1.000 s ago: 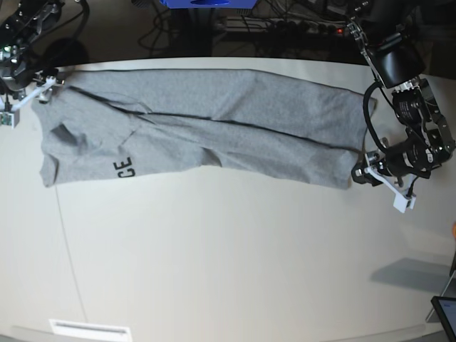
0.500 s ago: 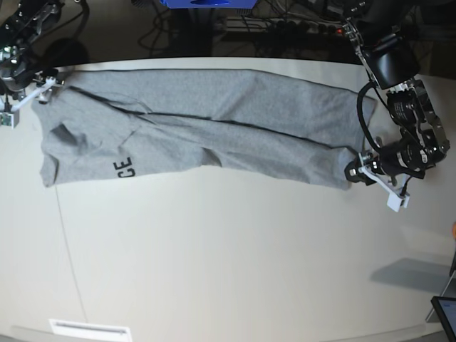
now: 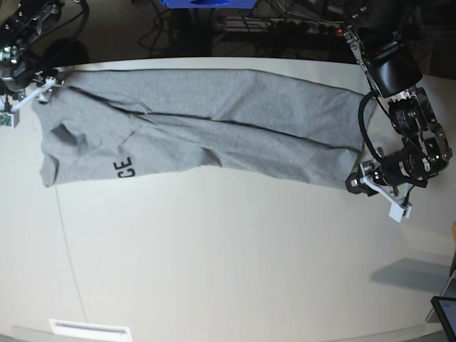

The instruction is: Fold the T-shirt properly

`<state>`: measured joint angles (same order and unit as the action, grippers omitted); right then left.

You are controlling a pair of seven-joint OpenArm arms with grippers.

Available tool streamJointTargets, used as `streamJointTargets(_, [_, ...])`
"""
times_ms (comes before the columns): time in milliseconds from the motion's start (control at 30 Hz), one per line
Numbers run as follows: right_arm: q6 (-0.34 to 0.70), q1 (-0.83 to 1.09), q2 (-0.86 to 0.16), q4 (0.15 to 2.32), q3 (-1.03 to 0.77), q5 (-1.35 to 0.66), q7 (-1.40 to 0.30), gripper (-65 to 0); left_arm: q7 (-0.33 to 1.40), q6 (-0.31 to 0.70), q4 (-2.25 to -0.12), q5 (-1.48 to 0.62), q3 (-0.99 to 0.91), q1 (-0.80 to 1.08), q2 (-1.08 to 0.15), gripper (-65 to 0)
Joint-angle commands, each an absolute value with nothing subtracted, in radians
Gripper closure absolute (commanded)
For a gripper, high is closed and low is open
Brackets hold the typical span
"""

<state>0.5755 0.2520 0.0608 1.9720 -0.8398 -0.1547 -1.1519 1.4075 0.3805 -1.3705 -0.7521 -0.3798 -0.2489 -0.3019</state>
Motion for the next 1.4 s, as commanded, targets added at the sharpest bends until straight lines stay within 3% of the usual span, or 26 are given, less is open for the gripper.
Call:
streamJointTargets(0, [0.575,0.245,0.048,1.986,-0.843,-0.160,-1.135,-38.0,1.396,0.380,-1.383,-0.768,-0.381,-0.274,-0.312,-21.8])
streamJointTargets(167, [0.575,0.245,0.048,1.986,-0.843,-0.160,-1.135,-38.0,1.396,0.332,-1.346,-0.768,-0.381,-0.268,-0.309,-21.8])
streamJointTargets(667, [0.575,0.243,0.048,1.986,-0.843,-0.160,-1.135,-38.0,1.396,0.332,-1.336,-0.768,-0.380,-0.266,-0.292,-21.3])
streamJointTargets(733, [0.575,0.243,0.048,1.986,-0.845,-0.160,-1.135,-38.0,1.396,0.332,-1.336,-0.768,-0.357,-0.266,-0.291,-17.0])
streamJointTargets(833, [0.575,0.243,0.048,1.986,-0.848,-0.160,-1.135,-38.0,1.396,0.332,-1.336,-0.768,-0.331,-0.266,-0.291,-1.8])
streamJointTargets(867, [0.575,0.243,0.048,1.986,-0.848,-0.160,-1.135,-38.0,1.396,0.332,-1.337,-0.768,-0.331,-0.266,-0.291,0.0])
streamJointTargets(1200, [0.575,0.243,0.048,1.986,-0.843,-0.160,-1.135,-38.0,1.396,0.335,-1.348,-0.771,-0.325,-0.243,-0.326,0.0])
streamJointTargets(1367, [0.575,0.243,0.048,1.986,-0.843,-0.160,-1.135,-38.0,1.396,0.335,-1.484,-0.773,-0.323,-0.177,-0.349,0.0])
